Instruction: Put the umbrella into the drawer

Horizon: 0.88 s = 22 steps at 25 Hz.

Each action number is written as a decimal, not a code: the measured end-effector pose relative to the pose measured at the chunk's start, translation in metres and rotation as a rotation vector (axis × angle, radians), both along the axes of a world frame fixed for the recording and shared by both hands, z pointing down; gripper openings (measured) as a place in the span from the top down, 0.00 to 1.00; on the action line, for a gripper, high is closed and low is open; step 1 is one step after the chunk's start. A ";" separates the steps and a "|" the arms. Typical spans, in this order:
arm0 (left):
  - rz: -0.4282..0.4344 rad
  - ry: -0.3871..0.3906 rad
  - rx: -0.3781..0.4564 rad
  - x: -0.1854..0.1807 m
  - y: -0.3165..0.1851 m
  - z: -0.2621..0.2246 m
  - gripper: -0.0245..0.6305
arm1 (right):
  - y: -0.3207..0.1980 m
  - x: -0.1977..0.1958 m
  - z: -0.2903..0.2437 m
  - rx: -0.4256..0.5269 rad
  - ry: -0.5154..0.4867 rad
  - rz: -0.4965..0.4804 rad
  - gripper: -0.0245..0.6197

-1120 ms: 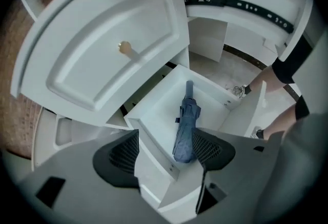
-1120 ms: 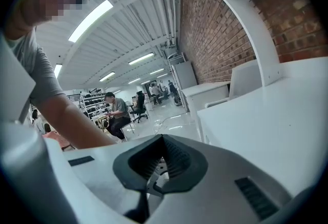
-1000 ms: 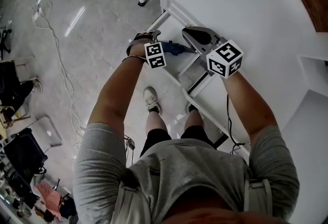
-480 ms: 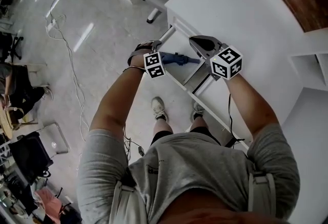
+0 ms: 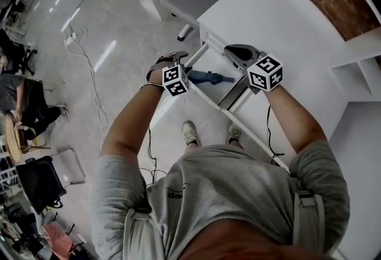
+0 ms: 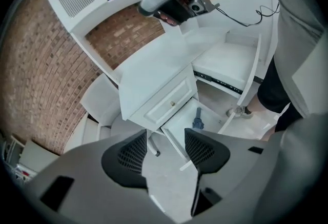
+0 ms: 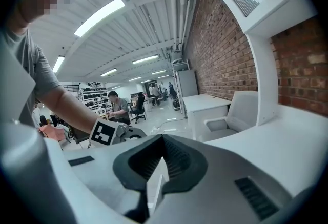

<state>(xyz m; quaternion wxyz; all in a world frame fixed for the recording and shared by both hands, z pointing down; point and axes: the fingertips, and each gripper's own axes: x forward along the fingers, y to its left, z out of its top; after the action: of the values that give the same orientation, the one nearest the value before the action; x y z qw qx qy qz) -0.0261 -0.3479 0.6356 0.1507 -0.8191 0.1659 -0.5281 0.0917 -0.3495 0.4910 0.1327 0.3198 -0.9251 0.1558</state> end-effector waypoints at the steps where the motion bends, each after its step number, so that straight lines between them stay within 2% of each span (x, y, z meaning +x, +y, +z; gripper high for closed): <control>1: -0.003 0.011 0.004 -0.001 0.002 -0.009 0.59 | 0.001 0.000 -0.006 0.004 0.001 0.001 0.95; 13: -0.058 0.204 0.053 -0.002 0.023 -0.111 0.69 | 0.019 0.010 -0.070 0.065 -0.002 0.006 0.95; 22: -0.130 0.395 0.090 0.007 0.041 -0.184 0.77 | 0.035 0.026 -0.107 0.094 -0.017 0.028 0.95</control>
<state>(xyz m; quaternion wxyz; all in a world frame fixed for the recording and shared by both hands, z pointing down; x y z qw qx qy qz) -0.0188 -0.3069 0.4520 0.1171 -0.8867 0.2681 -0.3582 0.1178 -0.3140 0.3841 0.1074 0.3372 -0.9279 0.1170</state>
